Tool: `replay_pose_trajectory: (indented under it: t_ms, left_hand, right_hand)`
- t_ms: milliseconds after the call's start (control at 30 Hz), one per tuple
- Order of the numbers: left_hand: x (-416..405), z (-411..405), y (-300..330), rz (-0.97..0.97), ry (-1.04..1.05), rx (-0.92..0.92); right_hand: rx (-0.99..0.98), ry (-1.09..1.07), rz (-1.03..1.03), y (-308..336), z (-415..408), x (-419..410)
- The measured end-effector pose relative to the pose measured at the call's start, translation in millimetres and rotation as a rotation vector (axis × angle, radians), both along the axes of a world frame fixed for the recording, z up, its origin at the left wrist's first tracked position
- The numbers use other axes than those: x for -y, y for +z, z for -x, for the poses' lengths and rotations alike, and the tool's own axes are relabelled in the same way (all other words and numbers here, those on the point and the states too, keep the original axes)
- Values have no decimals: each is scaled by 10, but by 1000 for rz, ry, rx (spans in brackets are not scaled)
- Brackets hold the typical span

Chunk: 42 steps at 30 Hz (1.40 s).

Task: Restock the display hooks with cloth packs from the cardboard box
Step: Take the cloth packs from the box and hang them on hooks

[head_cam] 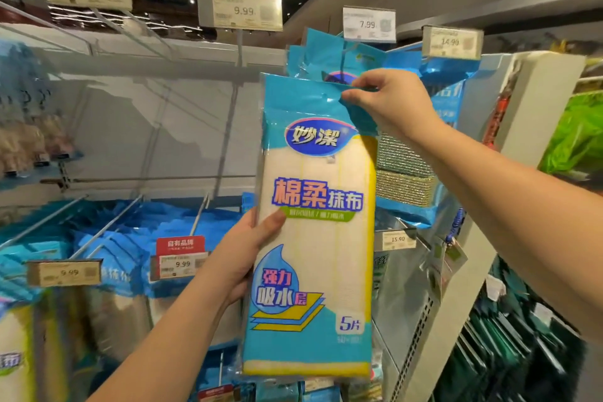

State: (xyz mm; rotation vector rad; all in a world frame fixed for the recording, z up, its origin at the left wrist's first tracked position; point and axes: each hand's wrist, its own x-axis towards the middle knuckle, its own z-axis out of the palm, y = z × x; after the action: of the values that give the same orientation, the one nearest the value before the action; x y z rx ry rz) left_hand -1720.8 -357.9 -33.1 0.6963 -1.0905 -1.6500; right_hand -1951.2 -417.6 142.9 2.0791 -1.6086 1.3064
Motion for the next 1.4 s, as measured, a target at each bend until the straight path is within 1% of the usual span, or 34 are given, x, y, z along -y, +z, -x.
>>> replay_pose_trajectory:
  t_ms: [200,300,467,567,667,733,900,1133,1400]
  left_hand:
    - [66,200,87,-11,-112,4]
    - [79,261,134,-55,-115,-23]
    - [101,348,200,-59,-74,-24]
    - [155,365,236,-57,-66,-35]
    - [188,369,251,-49,-93,-49]
    - [198,368,266,-30,-104,-49]
    - [212,375,306,-27,-126,-35]
    - [208,391,441,-27,-96,-7]
    - [141,426,575,-77,-82,-18]
  right_hand:
    - [96,-131,77,67,192,138]
    - [131,-173,96,153,252,196]
    - [142,-181,135,311,280,287]
    - [88,-210,218,342,263,289]
    - [-69,-276,386,341,288,254]
    - [-136,-331,447,389,297,228]
    - [-243,-439,441,469,270,272]
    - [-240,-507,407,513,272,354]
    - [-253,-514,381,523,192,401]
